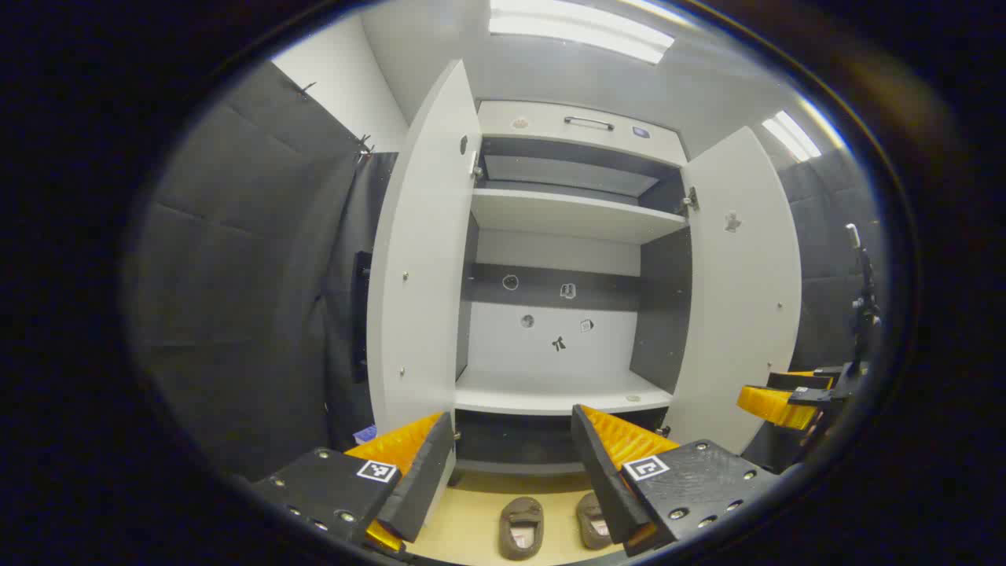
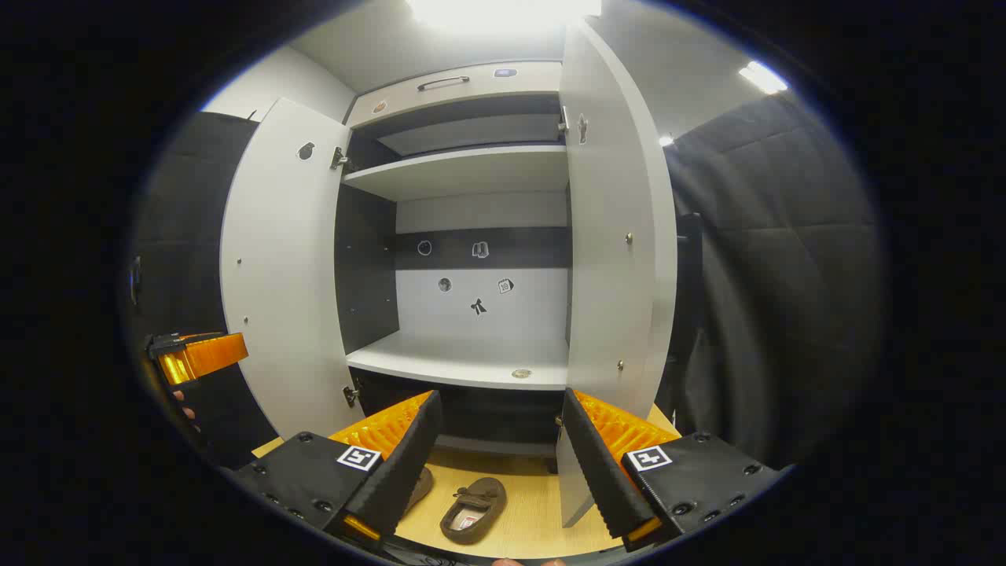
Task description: Grab one shoe with the right hand and put it into the shoe cabinet, grab the other shoe with the left hand and put it into the shoe cabinet; then close the right door with the right hand and the left door with the left hand.
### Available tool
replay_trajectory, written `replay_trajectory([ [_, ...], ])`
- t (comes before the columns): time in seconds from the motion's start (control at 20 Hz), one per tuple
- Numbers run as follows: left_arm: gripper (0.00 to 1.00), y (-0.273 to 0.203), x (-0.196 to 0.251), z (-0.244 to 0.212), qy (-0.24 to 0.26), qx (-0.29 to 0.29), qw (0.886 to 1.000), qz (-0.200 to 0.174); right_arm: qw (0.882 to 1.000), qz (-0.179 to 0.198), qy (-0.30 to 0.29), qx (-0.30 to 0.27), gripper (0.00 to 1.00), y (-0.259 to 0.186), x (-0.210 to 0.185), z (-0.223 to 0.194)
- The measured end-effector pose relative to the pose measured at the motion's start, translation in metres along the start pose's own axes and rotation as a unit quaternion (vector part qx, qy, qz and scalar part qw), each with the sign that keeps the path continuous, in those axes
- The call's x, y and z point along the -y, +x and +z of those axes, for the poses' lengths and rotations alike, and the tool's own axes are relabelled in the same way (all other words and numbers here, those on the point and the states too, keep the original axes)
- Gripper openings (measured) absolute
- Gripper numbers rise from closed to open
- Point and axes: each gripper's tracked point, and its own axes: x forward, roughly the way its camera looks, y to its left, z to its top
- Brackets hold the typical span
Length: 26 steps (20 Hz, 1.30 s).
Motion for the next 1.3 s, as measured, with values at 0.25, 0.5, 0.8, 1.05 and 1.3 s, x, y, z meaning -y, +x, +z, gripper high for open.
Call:
replay_trajectory([
  [0.25,0.88,0.003,0.009,0.003,0.024,0.008,1.000,-0.014,1.000,-0.008,0.010,-0.009,0.98,0.006,0.002,-0.005],
  [0.5,0.88,0.015,0.021,-0.007,0.036,-0.001,0.999,-0.036,1.000,-0.020,0.010,-0.006,0.98,0.012,0.002,-0.003],
  [0.8,0.88,0.036,0.012,-0.014,0.038,-0.005,0.999,-0.039,0.998,-0.033,0.046,-0.024,0.92,0.023,0.000,-0.014],
  [1.05,0.88,0.048,0.002,-0.024,0.025,-0.011,0.999,-0.044,0.996,-0.029,0.059,-0.060,0.95,0.037,-0.012,-0.027],
  [1.3,0.88,0.054,0.001,-0.037,0.015,-0.019,0.998,-0.053,0.991,0.006,0.066,-0.112,0.95,0.060,-0.038,-0.045],
])
